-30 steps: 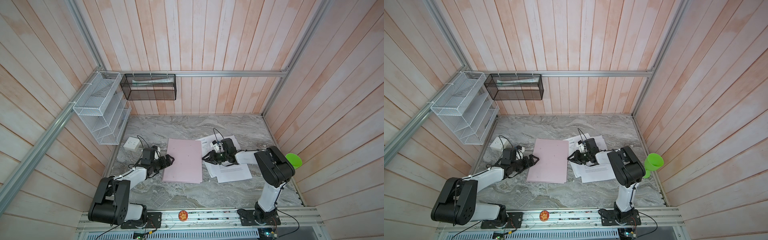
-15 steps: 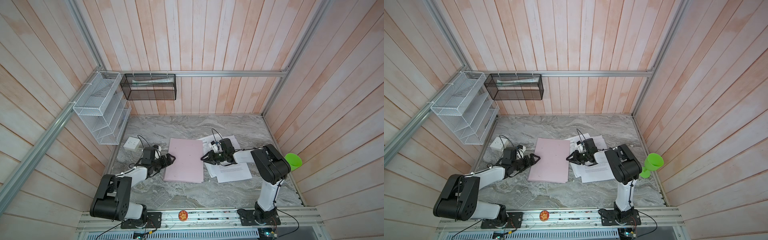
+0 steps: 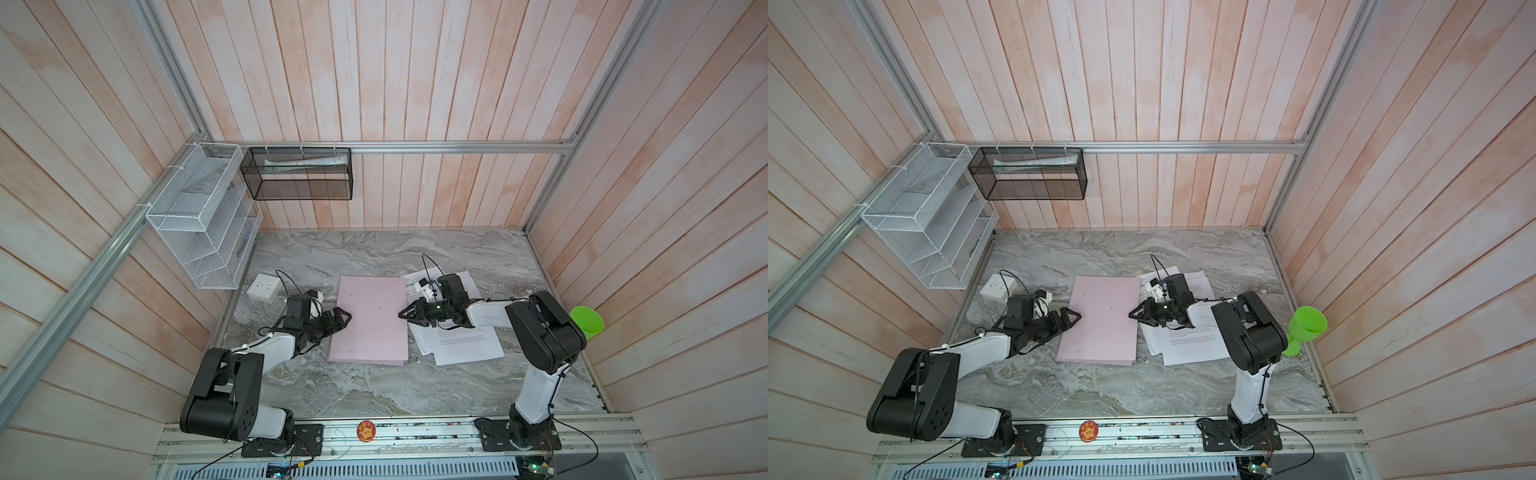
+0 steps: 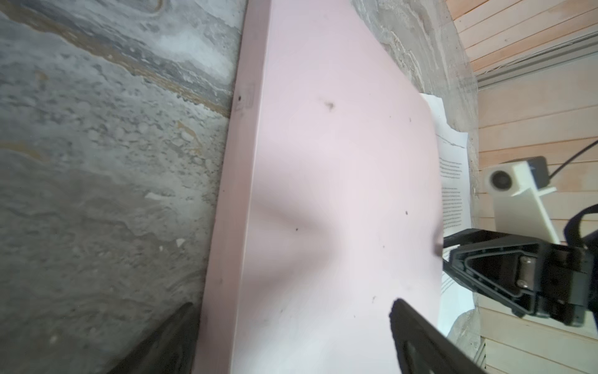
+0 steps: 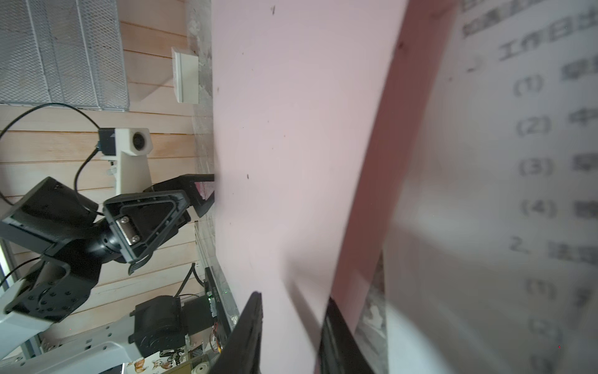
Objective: Put the files into the folder
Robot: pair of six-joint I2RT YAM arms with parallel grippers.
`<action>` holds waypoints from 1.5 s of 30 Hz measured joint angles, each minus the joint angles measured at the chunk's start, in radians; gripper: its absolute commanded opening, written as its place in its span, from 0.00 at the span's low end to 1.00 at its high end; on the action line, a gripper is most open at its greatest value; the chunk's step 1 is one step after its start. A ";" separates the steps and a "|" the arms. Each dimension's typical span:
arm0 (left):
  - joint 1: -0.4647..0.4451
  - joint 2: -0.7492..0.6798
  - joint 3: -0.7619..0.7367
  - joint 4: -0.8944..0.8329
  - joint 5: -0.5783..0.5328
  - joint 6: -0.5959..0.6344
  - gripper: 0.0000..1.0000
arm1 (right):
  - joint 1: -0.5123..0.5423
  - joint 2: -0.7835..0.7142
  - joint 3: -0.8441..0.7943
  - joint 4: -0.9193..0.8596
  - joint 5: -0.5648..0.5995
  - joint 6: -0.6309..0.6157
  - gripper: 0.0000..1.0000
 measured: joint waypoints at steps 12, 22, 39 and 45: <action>-0.024 -0.035 0.081 -0.166 -0.035 0.047 0.98 | 0.026 -0.049 0.029 0.091 -0.079 0.053 0.00; -0.169 -0.142 0.412 -0.552 -0.412 0.116 1.00 | 0.047 -0.094 0.089 0.021 -0.069 0.080 0.00; -0.805 0.052 0.904 -1.086 -0.923 -0.015 1.00 | 0.195 -0.238 0.258 -0.251 0.288 0.234 0.00; -0.856 0.054 0.882 -1.104 -0.940 -0.050 0.95 | 0.197 -0.238 0.238 -0.203 0.265 0.310 0.00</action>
